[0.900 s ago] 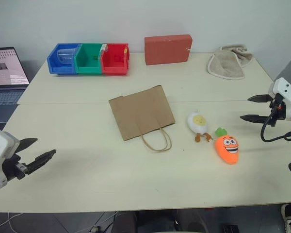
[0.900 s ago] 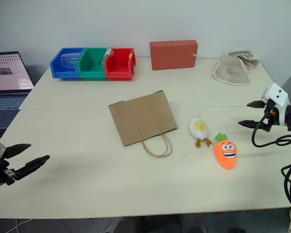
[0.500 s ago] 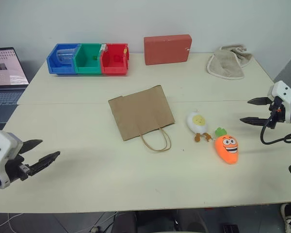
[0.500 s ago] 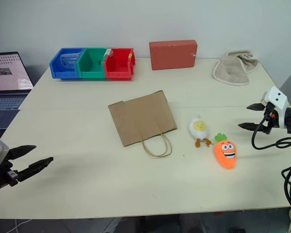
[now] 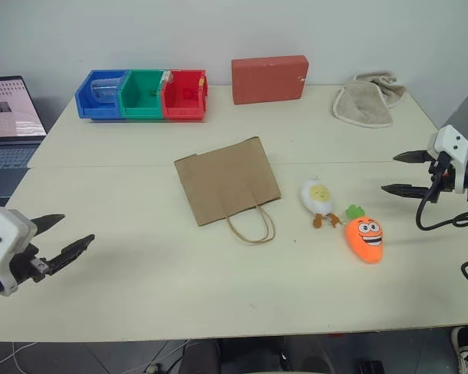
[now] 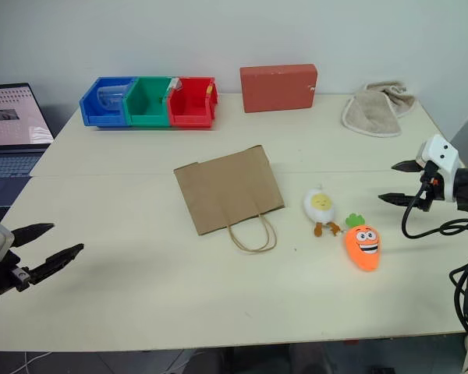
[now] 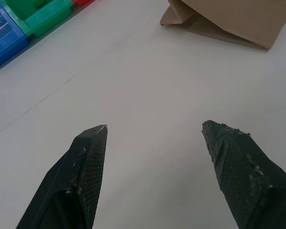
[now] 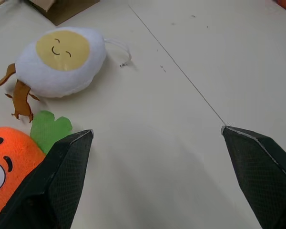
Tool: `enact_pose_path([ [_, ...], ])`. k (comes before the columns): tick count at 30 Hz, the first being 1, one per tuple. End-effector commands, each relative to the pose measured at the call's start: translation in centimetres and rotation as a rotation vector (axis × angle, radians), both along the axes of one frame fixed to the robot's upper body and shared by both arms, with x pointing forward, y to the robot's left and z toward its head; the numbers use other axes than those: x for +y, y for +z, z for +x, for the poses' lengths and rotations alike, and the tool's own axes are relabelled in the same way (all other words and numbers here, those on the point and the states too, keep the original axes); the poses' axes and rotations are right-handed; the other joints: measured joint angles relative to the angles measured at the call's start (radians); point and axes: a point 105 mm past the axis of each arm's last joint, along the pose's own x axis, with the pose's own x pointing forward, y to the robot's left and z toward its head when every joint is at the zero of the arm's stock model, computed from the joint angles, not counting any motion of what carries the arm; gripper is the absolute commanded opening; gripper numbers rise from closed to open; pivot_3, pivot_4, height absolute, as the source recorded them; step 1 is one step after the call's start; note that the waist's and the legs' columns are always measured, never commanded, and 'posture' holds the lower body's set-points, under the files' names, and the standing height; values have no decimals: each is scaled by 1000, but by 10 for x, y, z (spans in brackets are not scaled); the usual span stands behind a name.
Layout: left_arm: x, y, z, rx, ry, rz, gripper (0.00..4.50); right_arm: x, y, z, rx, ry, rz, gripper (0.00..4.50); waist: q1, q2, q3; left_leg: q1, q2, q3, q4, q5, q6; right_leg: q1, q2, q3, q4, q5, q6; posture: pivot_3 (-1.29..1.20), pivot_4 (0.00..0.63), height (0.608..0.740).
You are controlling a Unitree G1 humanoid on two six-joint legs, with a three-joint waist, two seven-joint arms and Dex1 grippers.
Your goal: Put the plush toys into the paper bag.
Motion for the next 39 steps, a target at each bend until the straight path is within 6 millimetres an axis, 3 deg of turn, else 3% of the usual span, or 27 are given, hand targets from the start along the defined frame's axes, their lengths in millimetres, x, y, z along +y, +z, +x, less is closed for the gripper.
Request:
enact_pose_path([
  [1, -9, -1, 2, 2, -57, 57, 4258, 0, 16, -2, -59, 9, 6, 4500, 0, 0, 0, 0, 0, 0, 0, 0, 0, 0, 0, 0, 0, 0, 0, 0, 150, 740],
  [2, -15, -2, 4, 0, -81, 60, 4474, 1, 16, -3, -61, 15, 7, 4500, 0, 0, 0, 0, 0, 0, 0, 0, 0, 0, 0, 0, 0, 0, 0, 0, 150, 740],
  [7, -51, -11, 11, 37, -245, 91, 4474, 16, 18, -11, -70, 69, 35, 4500, 3, 0, 0, 0, 0, 0, 0, 0, 0, 0, 0, 0, 0, 0, 0, 0, 150, 740],
  [10, -83, -17, 19, 54, -378, 90, 4474, 24, 21, -19, -83, 79, 64, 4500, 10, 0, 0, 0, 0, -1, 0, 0, 0, 1, 0, 0, 1, 1, 1, 0, 150, 740],
  [16, -148, -32, 42, 50, -624, 99, 4474, 55, 21, -52, -71, 123, 104, 4500, 32, 1, 0, 0, 0, -1, 0, 0, 0, 1, 1, 0, 1, 2, 3, 0, 150, 740],
  [23, -202, -43, 71, 25, -797, 77, 4474, 83, 14, -88, 56, 163, 100, 4500, 42, 1, 0, 0, 0, -1, 2, 0, 0, 1, 1, 0, -1, 7, 12, 0, 150, 740],
  [28, -228, -51, 79, 27, -894, 63, 4474, 97, 11, -106, 123, 196, 111, 4500, 48, 1, 0, -1, 1, -1, 2, 0, 0, 1, 2, 0, -1, 7, 12, 0, 150, 740],
  [36, -246, -70, 91, 15, -959, 74, 4474, 110, 8, -117, 145, 213, 139, 4500, 52, 0, 0, -2, 0, -1, 3, 0, 0, 1, 2, 0, -2, 7, 12, 0, 150, 740],
  [39, -250, -71, 95, 1, -963, 57, 3595, 113, 7, -123, 161, 224, 142, 4500, 53, 0, 0, -2, 0, -2, 2, 0, 0, 1, 2, 0, -2, 8, 13, 0, 150, 740],
])
